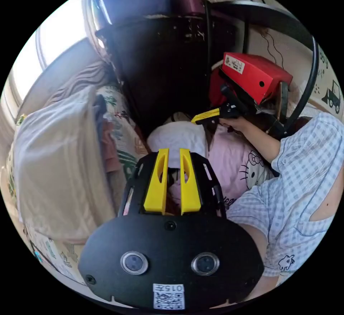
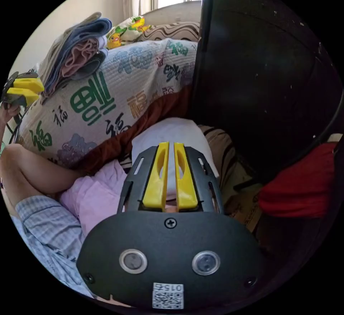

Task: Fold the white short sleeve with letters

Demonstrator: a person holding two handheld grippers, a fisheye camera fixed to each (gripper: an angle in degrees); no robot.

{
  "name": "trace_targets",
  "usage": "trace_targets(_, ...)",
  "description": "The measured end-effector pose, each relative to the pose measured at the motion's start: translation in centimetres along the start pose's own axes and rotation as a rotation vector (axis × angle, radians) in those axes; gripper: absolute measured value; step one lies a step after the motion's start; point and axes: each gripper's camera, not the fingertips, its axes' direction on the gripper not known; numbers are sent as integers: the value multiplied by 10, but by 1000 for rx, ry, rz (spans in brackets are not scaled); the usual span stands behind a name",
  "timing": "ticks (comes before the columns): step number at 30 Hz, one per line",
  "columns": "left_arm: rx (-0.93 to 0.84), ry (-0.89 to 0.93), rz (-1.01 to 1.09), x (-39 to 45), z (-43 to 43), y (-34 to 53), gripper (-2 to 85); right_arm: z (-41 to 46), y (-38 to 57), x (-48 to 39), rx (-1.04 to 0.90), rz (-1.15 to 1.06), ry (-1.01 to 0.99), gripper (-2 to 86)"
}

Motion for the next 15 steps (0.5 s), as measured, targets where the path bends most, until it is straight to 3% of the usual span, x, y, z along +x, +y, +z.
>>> trace_targets(4, -227, 109, 27, 15, 78, -77, 61, 32, -8, 17, -92, 46, -77, 54)
trace_targets(10, -510, 189, -50, 29, 165, -103, 96, 67, -37, 25, -153, 18, -69, 64)
trace_targets(15, -409, 281, -232, 36, 148, -68, 88, 98, -57, 44, -213, 6, -145, 72)
